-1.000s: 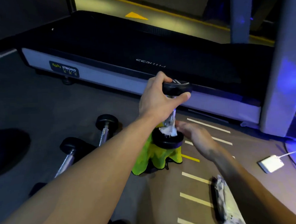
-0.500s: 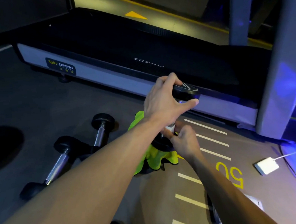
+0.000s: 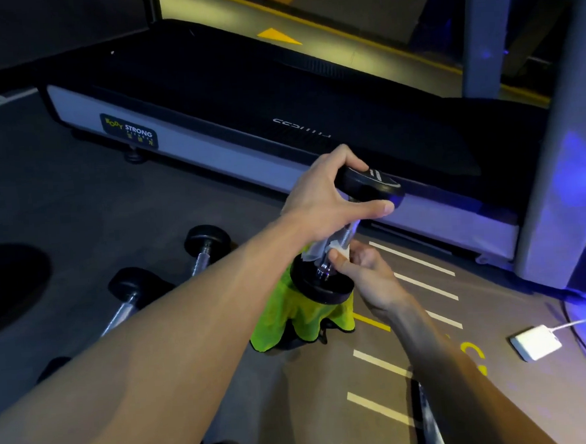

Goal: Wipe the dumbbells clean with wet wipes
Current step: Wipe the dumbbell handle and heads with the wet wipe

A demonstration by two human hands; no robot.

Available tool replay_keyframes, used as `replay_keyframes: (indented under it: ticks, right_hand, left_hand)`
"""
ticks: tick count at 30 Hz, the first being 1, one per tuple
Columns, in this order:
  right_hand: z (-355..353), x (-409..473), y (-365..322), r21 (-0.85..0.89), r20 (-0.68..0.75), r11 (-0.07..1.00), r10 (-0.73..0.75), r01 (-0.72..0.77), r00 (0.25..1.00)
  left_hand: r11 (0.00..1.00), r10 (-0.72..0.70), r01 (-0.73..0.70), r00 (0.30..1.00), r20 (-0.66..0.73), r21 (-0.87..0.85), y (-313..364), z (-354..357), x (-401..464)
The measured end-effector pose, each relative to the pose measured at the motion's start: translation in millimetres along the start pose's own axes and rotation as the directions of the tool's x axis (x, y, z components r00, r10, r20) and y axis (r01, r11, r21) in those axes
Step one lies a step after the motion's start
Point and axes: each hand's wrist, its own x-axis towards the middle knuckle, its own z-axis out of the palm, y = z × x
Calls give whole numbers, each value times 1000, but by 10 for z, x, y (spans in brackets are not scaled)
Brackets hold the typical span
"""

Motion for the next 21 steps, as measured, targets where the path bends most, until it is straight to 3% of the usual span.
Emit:
replay_keyframes:
  ticks: [3, 4, 6, 8, 11, 14, 17, 21]
  right_hand:
    - [201, -22, 77, -385, -250, 923, -104, 0, 963]
    - [269, -34, 88, -520, -359, 851, -141, -72, 923]
    - [376, -47, 48, -604, -492, 768, -152, -211, 857]
    - [358, -25, 7, -543, -486, 817, -117, -194, 866]
    - [173, 15, -44, -331, -305, 943, -118, 11, 945]
    - [33, 50, -178, -145, -263, 977, -188, 154, 946]
    - [60, 65, -147, -153, -257, 976, -191, 155, 947]
    - [157, -69, 63, -230, -182, 972, -93, 49, 979]
  left_hand:
    - [999, -6, 8, 999, -48, 43, -2, 13, -10]
    - [998, -5, 10, 997, -76, 64, 0, 33, -14]
    - [995, 6, 6, 993, -120, 97, 10, 82, -23]
    - [995, 10, 2, 994, -113, 103, 19, 88, -30]
    - [998, -13, 16, 998, -55, 57, -8, 15, -27]
    - [999, -2, 2, 1000, 9, 45, -36, -44, -24]
    - [998, 6, -9, 999, 42, 70, -40, -48, -33]
    - [999, -10, 9, 1000, 23, 49, -31, -41, -41]
